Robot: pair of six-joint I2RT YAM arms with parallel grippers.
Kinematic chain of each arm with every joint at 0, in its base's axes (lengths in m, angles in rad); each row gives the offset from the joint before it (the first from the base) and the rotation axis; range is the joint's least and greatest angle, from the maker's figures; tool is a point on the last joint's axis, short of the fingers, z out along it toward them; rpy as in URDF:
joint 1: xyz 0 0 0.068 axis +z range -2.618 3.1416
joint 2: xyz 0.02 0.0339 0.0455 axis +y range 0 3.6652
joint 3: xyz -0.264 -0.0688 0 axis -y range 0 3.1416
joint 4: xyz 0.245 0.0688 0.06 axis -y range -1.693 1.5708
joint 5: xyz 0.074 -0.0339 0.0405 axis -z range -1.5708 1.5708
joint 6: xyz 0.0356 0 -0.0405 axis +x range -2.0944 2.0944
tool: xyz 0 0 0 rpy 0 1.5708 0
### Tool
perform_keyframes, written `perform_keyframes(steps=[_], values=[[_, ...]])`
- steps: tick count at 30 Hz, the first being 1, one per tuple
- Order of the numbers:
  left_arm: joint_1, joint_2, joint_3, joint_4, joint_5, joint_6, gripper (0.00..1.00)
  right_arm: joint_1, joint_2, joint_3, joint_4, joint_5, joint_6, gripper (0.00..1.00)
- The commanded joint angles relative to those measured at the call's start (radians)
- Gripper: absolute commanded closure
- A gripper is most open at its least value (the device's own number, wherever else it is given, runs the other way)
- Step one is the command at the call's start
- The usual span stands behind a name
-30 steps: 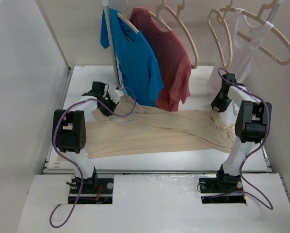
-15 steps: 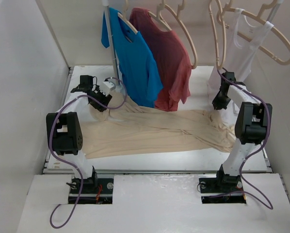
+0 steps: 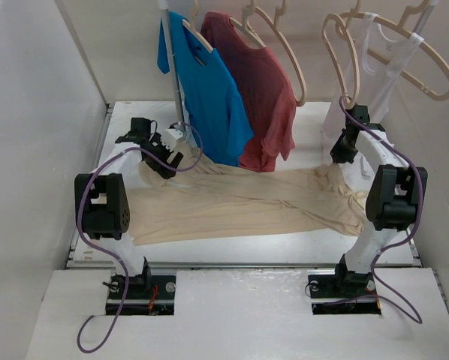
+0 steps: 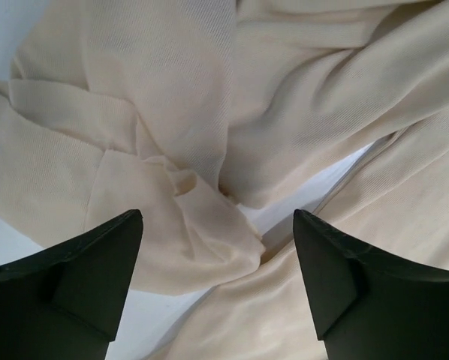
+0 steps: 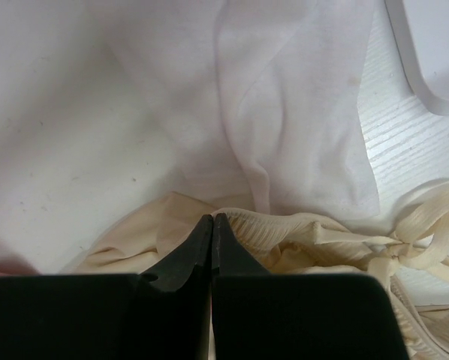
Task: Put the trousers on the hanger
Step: Flatten out the trousers at the center of the board.
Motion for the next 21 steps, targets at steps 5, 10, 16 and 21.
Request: perform_keyframes(steps=[5,10,16,21], values=[[-0.028,-0.005,0.006,0.089,-0.017,-0.083,0.37,0.016,-0.039,0.018,0.019,-0.016,-0.02,1.0],[-0.028,0.017,-0.01,0.137,-0.026,-0.083,0.7,0.016,-0.048,0.018,0.019,0.006,-0.02,1.0],[-0.028,0.04,-0.019,0.169,-0.066,-0.092,0.53,0.016,-0.048,0.018,0.019,0.006,-0.02,1.0],[-0.028,0.06,-0.019,0.159,-0.057,-0.092,0.66,0.016,-0.048,0.018,0.01,0.006,-0.02,1.0]])
